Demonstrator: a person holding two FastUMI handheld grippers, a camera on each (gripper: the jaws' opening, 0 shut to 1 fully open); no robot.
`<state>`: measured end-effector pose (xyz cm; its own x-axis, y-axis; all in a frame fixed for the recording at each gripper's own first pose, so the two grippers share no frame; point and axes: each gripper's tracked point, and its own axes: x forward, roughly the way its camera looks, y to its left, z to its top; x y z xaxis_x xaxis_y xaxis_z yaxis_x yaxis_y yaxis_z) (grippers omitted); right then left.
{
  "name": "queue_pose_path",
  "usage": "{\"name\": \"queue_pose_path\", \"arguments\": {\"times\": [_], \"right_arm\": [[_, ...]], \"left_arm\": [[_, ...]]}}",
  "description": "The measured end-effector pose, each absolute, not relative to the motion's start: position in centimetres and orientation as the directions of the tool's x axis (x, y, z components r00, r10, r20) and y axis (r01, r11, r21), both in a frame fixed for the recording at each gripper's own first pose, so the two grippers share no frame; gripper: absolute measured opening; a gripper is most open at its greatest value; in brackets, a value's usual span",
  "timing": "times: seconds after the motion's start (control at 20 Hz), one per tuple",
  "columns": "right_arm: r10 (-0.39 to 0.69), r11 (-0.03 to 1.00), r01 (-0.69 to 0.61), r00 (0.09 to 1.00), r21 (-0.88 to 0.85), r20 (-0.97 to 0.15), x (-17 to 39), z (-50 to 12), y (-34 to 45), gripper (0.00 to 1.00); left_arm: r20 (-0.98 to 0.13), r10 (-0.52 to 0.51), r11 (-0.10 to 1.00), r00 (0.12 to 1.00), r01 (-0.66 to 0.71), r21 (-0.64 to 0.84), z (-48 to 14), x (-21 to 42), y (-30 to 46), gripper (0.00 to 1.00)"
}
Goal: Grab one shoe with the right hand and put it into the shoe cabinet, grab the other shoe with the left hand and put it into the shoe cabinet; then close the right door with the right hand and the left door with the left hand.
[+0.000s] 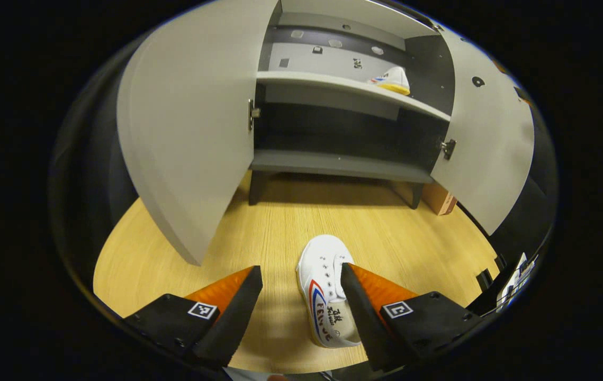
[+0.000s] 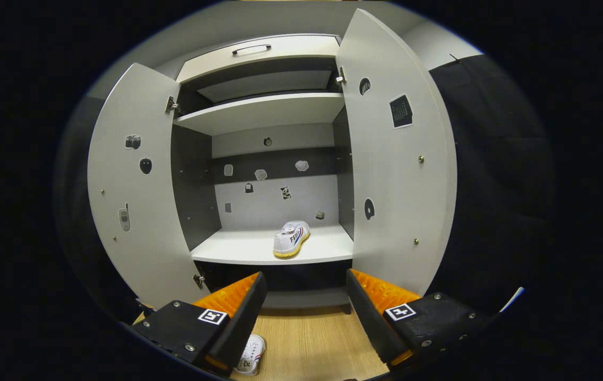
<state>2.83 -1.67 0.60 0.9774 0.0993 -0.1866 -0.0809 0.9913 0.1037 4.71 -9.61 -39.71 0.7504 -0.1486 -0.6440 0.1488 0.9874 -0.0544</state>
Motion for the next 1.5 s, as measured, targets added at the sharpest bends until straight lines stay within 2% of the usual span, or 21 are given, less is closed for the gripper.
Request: {"name": "queue_pose_path", "arguments": {"times": [0.35,0.5,0.65,0.75,0.8,0.9,0.95,1.0,1.05,1.1,1.15,1.2,1.3,1.4,1.5], "right_arm": [[0.109,0.989,-0.085,0.972,0.12,-0.206,1.8,-0.1,-2.4,0.93],[0.081,0.995,-0.067,0.976,0.074,-0.204,2.0,-0.4,-3.2,0.93],[0.1,0.992,-0.082,0.974,0.093,-0.205,1.7,-0.4,-2.8,0.93],[0.097,0.992,-0.077,0.974,0.102,-0.206,1.7,-0.4,-3.2,0.93],[0.098,0.991,-0.076,0.973,0.109,-0.207,1.6,-0.4,-3.2,0.93],[0.103,0.988,-0.076,0.972,0.132,-0.211,1.4,-0.4,-3.3,0.93],[0.105,0.987,-0.075,0.972,0.144,-0.213,1.3,-0.3,-3.4,0.93],[0.103,0.985,-0.071,0.972,0.154,-0.211,1.2,-0.2,-3.5,0.93],[0.101,0.984,-0.067,0.973,0.163,-0.207,1.1,-0.1,-3.7,0.93],[0.098,0.984,-0.064,0.974,0.167,-0.204,1.0,0.0,-3.7,0.93],[0.096,0.984,-0.062,0.975,0.17,-0.202,0.8,0.0,-3.8,0.93],[0.096,0.983,-0.062,0.975,0.172,-0.2,0.8,0.0,-3.8,0.93],[0.099,0.983,-0.065,0.975,0.174,-0.197,0.6,0.1,-3.7,0.93],[0.103,0.983,-0.07,0.974,0.169,-0.199,0.4,0.1,-3.6,0.93],[0.104,0.983,-0.071,0.976,0.171,-0.189,0.3,0.4,-3.6,0.93]], "left_arm": [[-0.749,-0.132,0.988,0.649,0.144,-0.049,-46.2,5.0,-10.0,0.98],[-0.781,-0.132,0.988,0.61,0.142,-0.056,-48.0,4.7,-10.1,1.0],[-0.787,-0.154,0.987,0.597,0.126,-0.098,-48.4,4.7,-10.4,0.98],[-0.795,-0.188,0.981,0.577,0.144,-0.128,-48.8,4.3,-11.4,0.88],[-0.794,-0.202,0.978,0.574,0.161,-0.133,-48.8,4.1,-11.9,0.73],[-0.804,-0.174,0.979,0.568,0.189,-0.078,-49.1,4.2,-11.8,0.55],[-0.812,-0.168,0.978,0.558,0.199,-0.065,-49.0,4.2,-11.8,0.56],[-0.824,-0.166,0.978,0.542,0.194,-0.069,-49.0,4.1,-11.8,0.51],[-0.836,-0.169,0.98,0.522,0.175,-0.089,-49.1,4.2,-11.8,0.51],[-0.851,-0.169,0.982,0.497,0.162,-0.1,-49.1,4.2,-11.4,0.42],[-0.855,-0.174,0.983,0.488,0.135,-0.123,-48.9,4.5,-11.4,0.43],[-0.86,-0.175,0.984,0.479,0.108,-0.14,-49.0,4.5,-11.3,0.24],[-0.855,-0.171,0.985,0.49,0.109,-0.134,-48.8,4.6,-11.2,0.07],[-0.856,-0.132,0.988,0.501,0.133,-0.074,-47.8,4.5,-10.9,0.07],[-0.849,-0.148,0.985,0.507,0.151,-0.081,-46.5,5.2,-11.2,0.07]]}}
